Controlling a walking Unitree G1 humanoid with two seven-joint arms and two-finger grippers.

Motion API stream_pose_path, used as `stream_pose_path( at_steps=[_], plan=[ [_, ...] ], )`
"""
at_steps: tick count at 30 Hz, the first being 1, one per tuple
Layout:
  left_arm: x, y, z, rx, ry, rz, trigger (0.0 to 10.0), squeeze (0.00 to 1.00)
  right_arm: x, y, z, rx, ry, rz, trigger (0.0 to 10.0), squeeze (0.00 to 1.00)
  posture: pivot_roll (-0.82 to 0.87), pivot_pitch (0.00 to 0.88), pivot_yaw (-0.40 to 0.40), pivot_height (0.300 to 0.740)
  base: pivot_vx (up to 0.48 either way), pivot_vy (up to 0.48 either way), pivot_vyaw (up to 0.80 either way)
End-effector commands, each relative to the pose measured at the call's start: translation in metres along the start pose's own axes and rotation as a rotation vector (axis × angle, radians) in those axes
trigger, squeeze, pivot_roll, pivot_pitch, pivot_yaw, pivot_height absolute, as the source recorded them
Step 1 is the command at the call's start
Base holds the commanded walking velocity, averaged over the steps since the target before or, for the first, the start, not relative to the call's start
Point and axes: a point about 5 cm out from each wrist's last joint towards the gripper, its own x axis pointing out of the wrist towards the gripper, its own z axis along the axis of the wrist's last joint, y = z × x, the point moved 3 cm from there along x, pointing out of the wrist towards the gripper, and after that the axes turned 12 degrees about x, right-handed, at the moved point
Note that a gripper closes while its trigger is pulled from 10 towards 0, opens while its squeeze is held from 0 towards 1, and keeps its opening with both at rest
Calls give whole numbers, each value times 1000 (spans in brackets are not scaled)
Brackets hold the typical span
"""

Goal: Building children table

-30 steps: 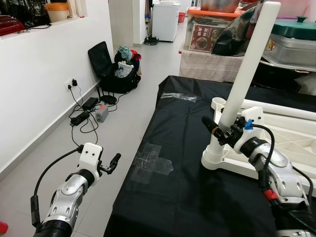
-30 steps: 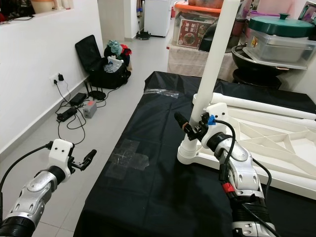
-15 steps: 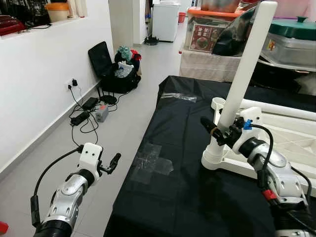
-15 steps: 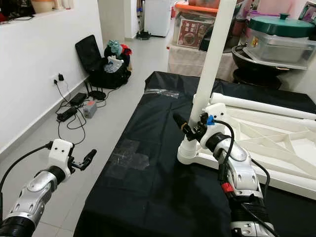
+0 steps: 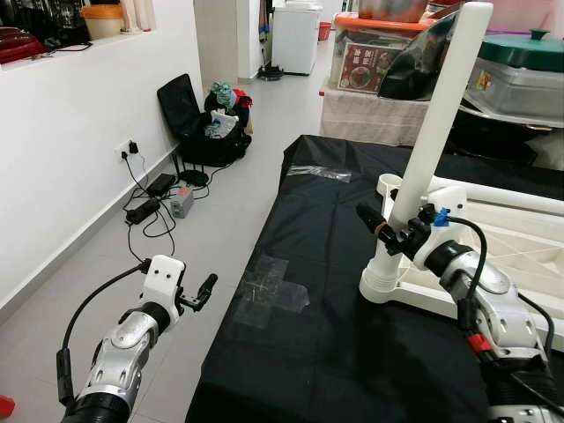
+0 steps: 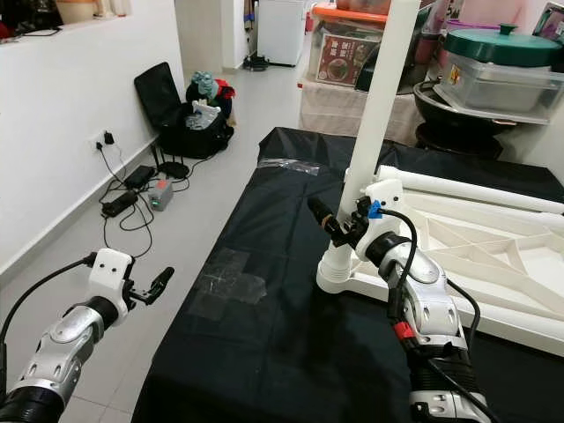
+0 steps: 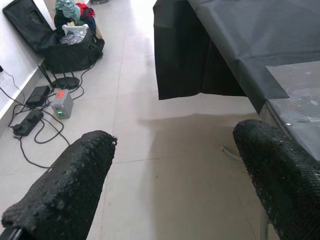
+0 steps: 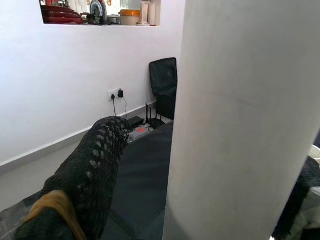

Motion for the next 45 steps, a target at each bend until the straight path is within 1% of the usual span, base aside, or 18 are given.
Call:
stream_pose_path(
  at_steps=[1,2,3,5,6,14,18,20,27,28,29,30,37,40,41,42,45],
  plan=[
    [-2,-5,-7,6,22,-14,10000,0,0,0,2,-3,-6,0,2353,0,49,0,-49,740,0,0,0],
    [-2,-5,-7,6,22,-14,10000,0,0,0,2,-3,-4,-1,2353,0,49,0,-49,740,0,0,0],
    [-2,-5,-7,7,22,-13,10000,0,1,0,2,-4,-1,-2,7843,0,49,0,-49,740,0,0,0],
    [-2,-5,-7,7,22,-12,10000,0,1,0,2,-5,1,-3,7843,0,49,0,-49,740,0,0,0],
    [-3,-4,-8,7,24,-12,10000,0,1,-1,1,-6,5,-8,10000,0,51,0,-50,740,0,0,0],
    [-4,-4,-9,6,27,-10,10000,0,2,-4,1,-13,18,-33,10000,0,52,0,-52,740,0,0,0],
    [-4,-4,-9,7,27,-9,10000,0,3,-13,2,-24,18,-96,10000,0,50,0,-50,740,0,0,0],
    [-3,-4,-9,7,27,-9,10000,0,2,-15,2,-13,16,-110,10000,0,49,0,-48,740,0,0,0],
    [-3,-3,-9,8,27,-11,10000,0,-2,-8,1,12,11,-107,10000,0,46,0,-47,740,0,0,0],
    [-3,-4,-9,7,30,-12,10000,0,-6,-3,1,33,1,-128,10000,0,42,0,-48,740,0,0,0],
    [-3,-4,-9,7,30,-12,10000,0,-6,-3,1,33,1,-128,10000,0,42,0,-48,740,0,0,0],
    [-3,-4,-10,6,32,-12,10000,0,-9,0,1,48,-9,-145,10000,0,41,0,-47,740,0,0,0],
    [-4,-3,-11,6,35,-10,10000,0,-14,7,0,69,-23,-176,10000,0,37,0,-46,740,0,0,0],
    [-5,-2,-12,8,38,-9,10000,0,-17,8,-3,78,-23,-208,10000,0,33,0,-43,740,0,0,0],
    [-5,-2,-12,8,39,-9,10000,0,-19,7,-7,87,-22,-248,10000,0,32,0,-42,740,0,0,0],
    [-5,-2,-12,8,39,-9,10000,0,-19,7,-7,87,-22,-248,10000,0,32,0,-42,740,0,0,0],
    [-4,-2,-11,8,38,-8,10000,0,-21,8,-14,107,-18,-318,10000,0,35,0,-44,740,0,0,0]
  ],
)
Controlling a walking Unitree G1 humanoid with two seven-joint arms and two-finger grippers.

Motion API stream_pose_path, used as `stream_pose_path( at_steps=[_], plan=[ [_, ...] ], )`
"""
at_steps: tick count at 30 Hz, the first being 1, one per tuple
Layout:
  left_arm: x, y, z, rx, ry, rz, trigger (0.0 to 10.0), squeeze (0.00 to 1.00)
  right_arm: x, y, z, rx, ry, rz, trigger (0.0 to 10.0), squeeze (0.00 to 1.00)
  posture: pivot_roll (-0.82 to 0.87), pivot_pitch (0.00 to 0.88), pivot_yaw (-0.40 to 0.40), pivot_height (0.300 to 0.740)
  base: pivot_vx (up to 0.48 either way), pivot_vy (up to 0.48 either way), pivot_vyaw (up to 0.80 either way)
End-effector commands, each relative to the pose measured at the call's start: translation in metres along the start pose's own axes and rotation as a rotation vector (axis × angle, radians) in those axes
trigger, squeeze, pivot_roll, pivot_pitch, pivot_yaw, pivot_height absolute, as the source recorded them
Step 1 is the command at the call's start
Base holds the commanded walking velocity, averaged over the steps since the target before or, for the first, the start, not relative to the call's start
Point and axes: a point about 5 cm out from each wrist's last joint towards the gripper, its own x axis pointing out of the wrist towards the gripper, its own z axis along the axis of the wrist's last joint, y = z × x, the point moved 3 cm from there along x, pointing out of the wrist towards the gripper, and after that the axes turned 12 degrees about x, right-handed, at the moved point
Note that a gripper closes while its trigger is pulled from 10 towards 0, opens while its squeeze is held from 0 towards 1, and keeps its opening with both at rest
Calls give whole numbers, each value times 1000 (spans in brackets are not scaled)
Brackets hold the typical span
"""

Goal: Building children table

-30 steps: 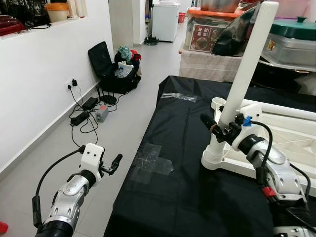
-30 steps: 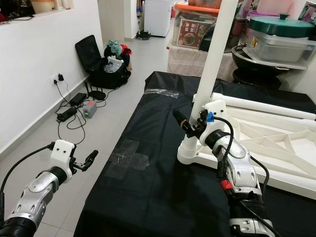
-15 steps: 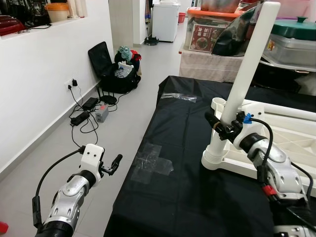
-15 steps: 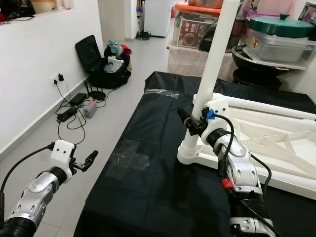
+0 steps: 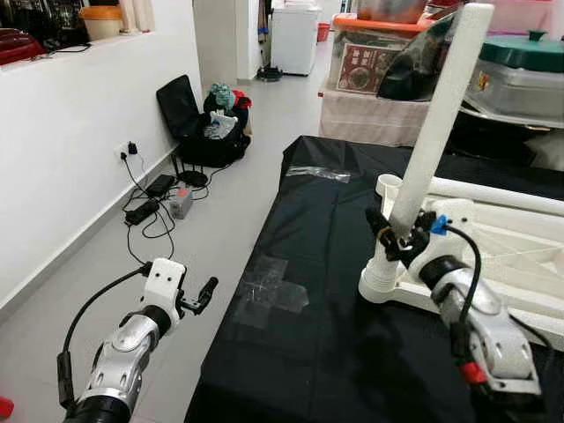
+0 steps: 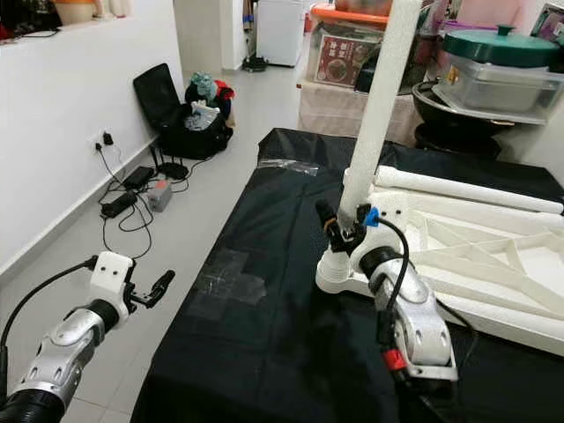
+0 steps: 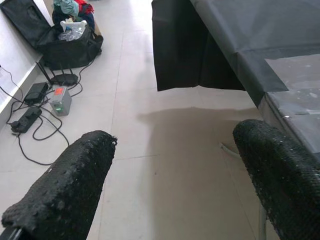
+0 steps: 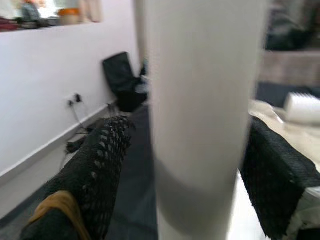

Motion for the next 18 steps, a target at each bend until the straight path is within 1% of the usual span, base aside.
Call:
stream_pose_path(
  at_steps=[1,3,8,11,18],
  plan=[
    [-2,-1,-6,10,22,-4,10000,0,-1,-1,0,1,-4,-47,10000,0,37,0,-47,740,0,0,0],
    [-2,-1,-7,9,24,-3,10000,0,-1,1,-4,-7,4,-57,10000,0,37,0,-48,740,0,0,0],
    [-4,-1,-8,9,26,0,10000,0,0,-1,-7,-20,13,-93,10000,0,41,0,-54,740,0,0,0],
    [-4,-1,-9,8,27,2,10000,0,1,-1,-7,-2,7,-109,10000,0,42,0,-55,740,0,0,0],
    [-3,-3,-8,5,25,2,10000,0,7,12,-5,17,-8,-96,10000,0,40,0,-57,740,0,0,0]
  ],
)
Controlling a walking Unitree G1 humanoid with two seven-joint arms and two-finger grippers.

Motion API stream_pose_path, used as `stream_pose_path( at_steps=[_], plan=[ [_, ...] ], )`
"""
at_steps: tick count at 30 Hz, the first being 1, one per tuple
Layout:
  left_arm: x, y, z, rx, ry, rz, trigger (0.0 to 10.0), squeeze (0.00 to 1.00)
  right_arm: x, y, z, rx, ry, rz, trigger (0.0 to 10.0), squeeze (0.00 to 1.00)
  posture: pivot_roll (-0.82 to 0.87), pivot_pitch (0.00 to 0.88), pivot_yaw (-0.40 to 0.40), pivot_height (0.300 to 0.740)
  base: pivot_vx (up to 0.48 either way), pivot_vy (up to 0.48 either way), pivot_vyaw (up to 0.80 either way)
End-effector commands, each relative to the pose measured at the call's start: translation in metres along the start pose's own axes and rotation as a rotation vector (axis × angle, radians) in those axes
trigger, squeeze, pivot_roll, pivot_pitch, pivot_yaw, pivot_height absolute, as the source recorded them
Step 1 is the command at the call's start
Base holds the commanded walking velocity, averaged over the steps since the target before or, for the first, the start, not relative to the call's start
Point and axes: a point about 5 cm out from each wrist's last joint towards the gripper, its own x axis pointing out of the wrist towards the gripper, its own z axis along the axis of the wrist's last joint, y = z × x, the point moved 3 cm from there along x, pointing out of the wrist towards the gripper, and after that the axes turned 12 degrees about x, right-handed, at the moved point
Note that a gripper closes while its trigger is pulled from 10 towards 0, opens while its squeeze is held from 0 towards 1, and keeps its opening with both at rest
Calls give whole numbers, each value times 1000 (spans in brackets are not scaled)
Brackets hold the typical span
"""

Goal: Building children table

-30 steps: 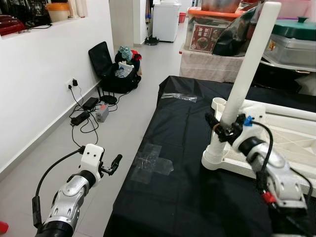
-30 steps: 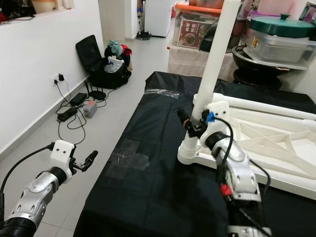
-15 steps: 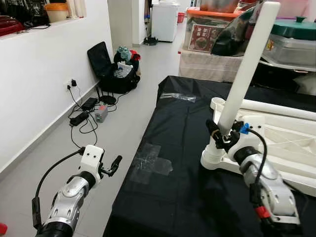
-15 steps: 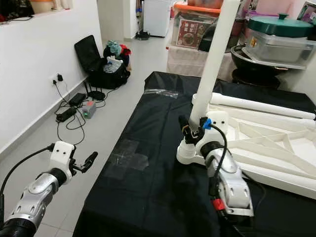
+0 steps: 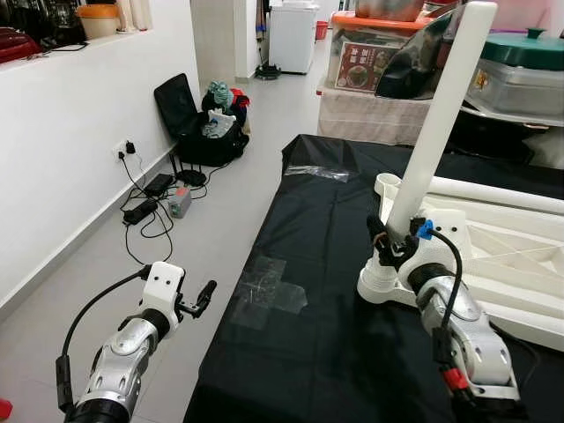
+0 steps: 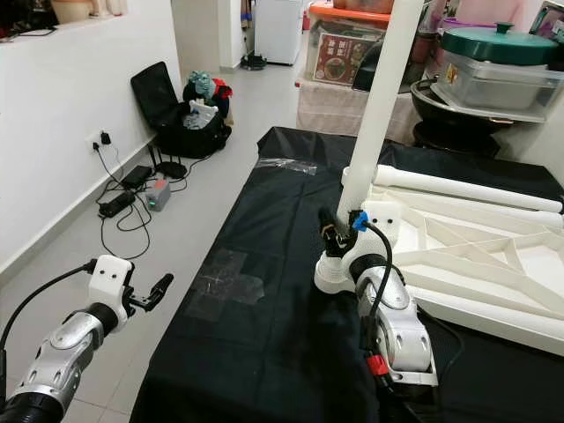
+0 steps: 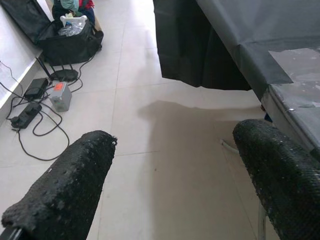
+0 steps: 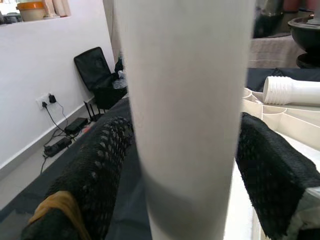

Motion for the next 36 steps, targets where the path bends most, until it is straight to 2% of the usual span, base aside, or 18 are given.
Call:
stream_pose_path(
  at_steps=[1,7,13,17,18,19,20,21,22,36],
  plan=[
    [-1,-3,-3,7,10,-6,10000,0,3,6,4,3,-8,11,10000,0,41,0,-58,740,0,0,0],
    [0,-4,-4,8,11,-7,10000,0,7,12,8,-23,-11,76,10000,0,43,0,-60,740,0,0,0],
    [-1,-3,-5,7,14,-2,10000,0,15,-1,18,-74,-21,57,10000,0,46,0,-65,740,0,0,0],
    [-2,-3,-5,6,15,-2,10000,0,18,-3,20,-78,-24,44,10000,0,46,0,-65,740,0,0,0],
    [-2,-4,-5,6,16,-2,10000,0,18,-4,20,-76,-26,40,8902,0,46,0,-65,740,0,0,0],
    [-2,-3,-5,6,16,-2,10000,0,19,-4,20,-75,-27,34,6235,0,52,0,-67,740,0,0,0],
    [-2,-3,-6,7,17,-2,10000,0,19,-6,20,-71,-29,24,2941,0,52,0,-67,740,0,0,0],
    [-2,-3,-6,7,17,-2,10000,0,19,-6,20,-71,-29,24,2941,0,52,0,-67,740,0,0,0],
    [-2,-3,-6,8,17,-2,10000,0,19,-7,19,-65,-31,12,0,0,54,0,-67,740,0,0,0],
    [-2,-3,-6,11,19,-4,10000,0,19,-9,17,-52,-39,-5,0,0,51,0,-64,740,0,0,0]
  ],
)
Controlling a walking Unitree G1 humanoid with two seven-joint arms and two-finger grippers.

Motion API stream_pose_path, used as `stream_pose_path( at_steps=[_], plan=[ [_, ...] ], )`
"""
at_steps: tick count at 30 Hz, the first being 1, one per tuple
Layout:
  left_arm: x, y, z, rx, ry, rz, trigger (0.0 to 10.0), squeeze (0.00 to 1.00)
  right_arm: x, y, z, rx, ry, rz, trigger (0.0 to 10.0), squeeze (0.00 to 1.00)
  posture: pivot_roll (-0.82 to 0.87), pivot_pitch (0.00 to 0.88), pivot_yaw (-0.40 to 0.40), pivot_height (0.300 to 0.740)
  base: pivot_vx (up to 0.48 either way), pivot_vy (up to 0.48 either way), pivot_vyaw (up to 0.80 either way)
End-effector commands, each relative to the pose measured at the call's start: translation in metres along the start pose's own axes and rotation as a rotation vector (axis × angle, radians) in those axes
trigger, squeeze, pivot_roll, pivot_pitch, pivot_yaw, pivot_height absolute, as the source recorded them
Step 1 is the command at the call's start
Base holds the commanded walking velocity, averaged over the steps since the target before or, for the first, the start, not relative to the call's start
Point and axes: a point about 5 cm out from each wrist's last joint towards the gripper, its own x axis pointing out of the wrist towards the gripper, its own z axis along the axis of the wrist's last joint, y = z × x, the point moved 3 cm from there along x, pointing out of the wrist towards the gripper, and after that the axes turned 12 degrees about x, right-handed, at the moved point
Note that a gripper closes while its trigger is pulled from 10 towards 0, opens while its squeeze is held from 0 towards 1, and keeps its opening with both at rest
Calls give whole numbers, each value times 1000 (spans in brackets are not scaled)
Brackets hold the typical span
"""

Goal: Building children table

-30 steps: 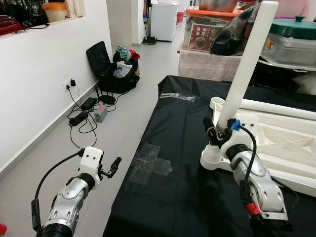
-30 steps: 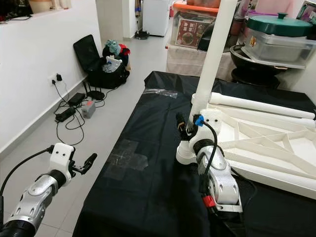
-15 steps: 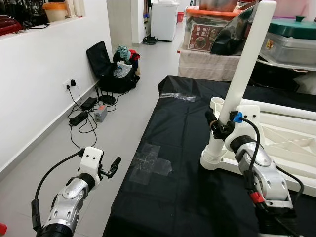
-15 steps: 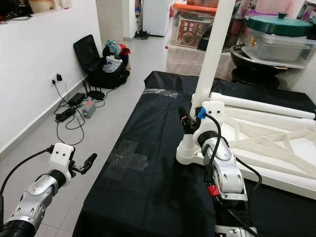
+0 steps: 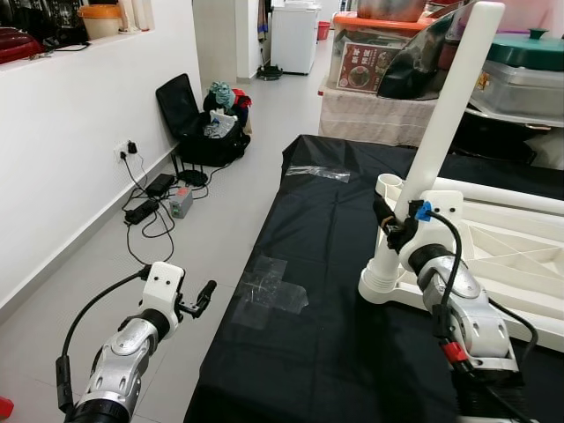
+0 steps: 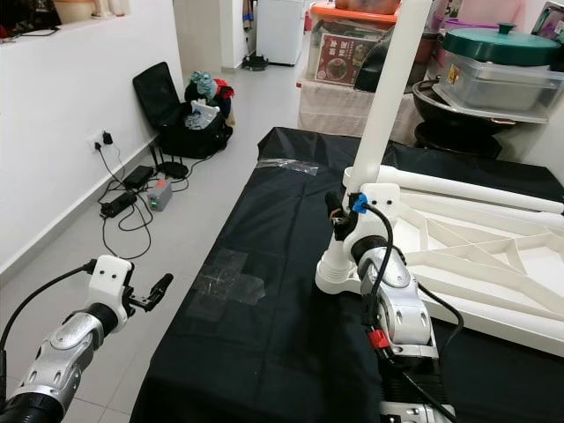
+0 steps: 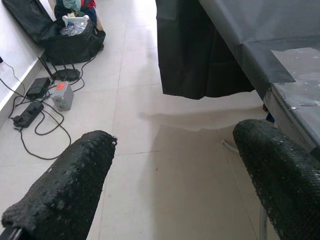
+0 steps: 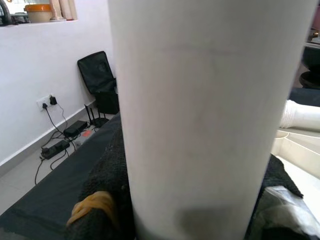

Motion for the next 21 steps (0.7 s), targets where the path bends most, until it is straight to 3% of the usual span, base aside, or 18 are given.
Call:
stream_pose_path(
  at_steps=[1,9,11,12,14,21],
  plan=[
    [-2,-2,-6,11,18,-7,10000,0,0,-4,2,7,-19,-27,0,0,51,0,-64,740,0,0,0],
    [-2,-3,-6,11,20,-6,10000,0,-4,-11,0,0,-11,-150,0,0,51,0,-64,740,0,0,0],
    [-2,-3,-6,12,19,-4,10000,0,-13,-29,-10,-36,21,-342,0,0,52,0,-68,740,0,0,0],
    [-2,-3,-6,12,19,-4,10000,0,-13,-29,-10,-36,21,-342,0,0,52,0,-68,740,0,0,0],
    [-2,-3,-6,11,19,0,10000,0,-28,-42,-20,-57,30,-520,0,0,52,0,-70,740,0,0,0],
    [-1,-3,-5,9,19,4,10000,0,-46,-48,-24,-79,-14,-665,0,0,50,0,-71,740,0,0,0]
  ],
)
